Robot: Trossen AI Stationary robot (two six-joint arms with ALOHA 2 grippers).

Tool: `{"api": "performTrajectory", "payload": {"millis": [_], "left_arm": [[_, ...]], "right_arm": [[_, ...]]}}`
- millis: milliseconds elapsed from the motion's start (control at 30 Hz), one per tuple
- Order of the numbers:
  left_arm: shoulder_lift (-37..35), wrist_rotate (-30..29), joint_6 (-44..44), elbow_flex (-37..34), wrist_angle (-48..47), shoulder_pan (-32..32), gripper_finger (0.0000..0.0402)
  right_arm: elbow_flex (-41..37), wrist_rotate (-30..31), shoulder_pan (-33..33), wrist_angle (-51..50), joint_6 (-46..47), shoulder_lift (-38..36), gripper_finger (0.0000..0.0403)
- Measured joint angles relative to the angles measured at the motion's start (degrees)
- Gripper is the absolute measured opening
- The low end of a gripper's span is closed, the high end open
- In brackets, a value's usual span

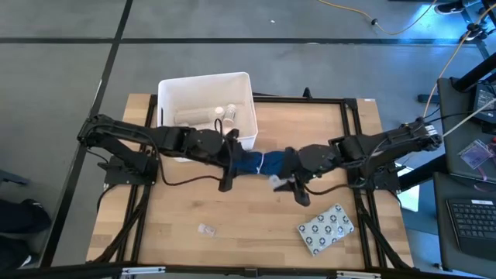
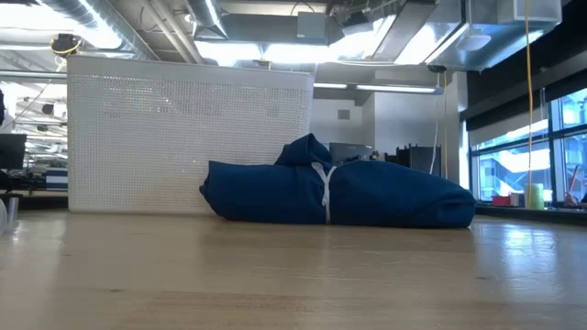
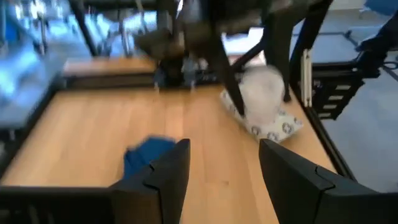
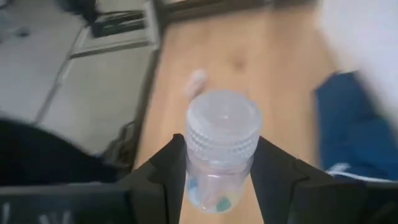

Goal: Pick & place medical supplies in basket/bin
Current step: Put the right transparent pill bottle into the white container

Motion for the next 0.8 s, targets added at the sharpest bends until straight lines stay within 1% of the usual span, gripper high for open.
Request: {"api": "performTrajectory", "payload": {"millis": [133, 233, 367, 433, 567, 800], "left_arm": [[1.5, -0.4, 11.2, 0.0, 5.4, -1.5, 0.0185], [2.9, -0.1, 19.3, 0.0, 8.6, -2.8, 0.0185], [5.4, 0.7, 26.1, 0.0, 11.8, -3.9, 0.0186], [6.6, 0.9, 27.1, 0.0, 11.6, -4.0, 0.0185], [7.5, 4.5, 25.5, 0.0, 12.1, -3.4, 0.0185], [7.5, 7.0, 25.4, 0.0, 13.5, -2.9, 0.0184]], "right_arm": [[0.0, -9.5, -1.0, 0.1, 0.1, 1.4, 0.0144], [0.0, -14.6, -2.0, -0.2, 0.9, 2.2, 0.0145], [0.0, -20.6, -3.5, 0.1, 1.4, 3.1, 0.0145], [0.0, -23.0, -4.3, 0.2, 1.6, 3.4, 0.0145], [0.0, -27.6, -5.9, 0.8, 2.7, 3.7, 0.0145], [0.0, -29.8, -9.2, 1.9, 1.2, 3.7, 0.0145]]}}
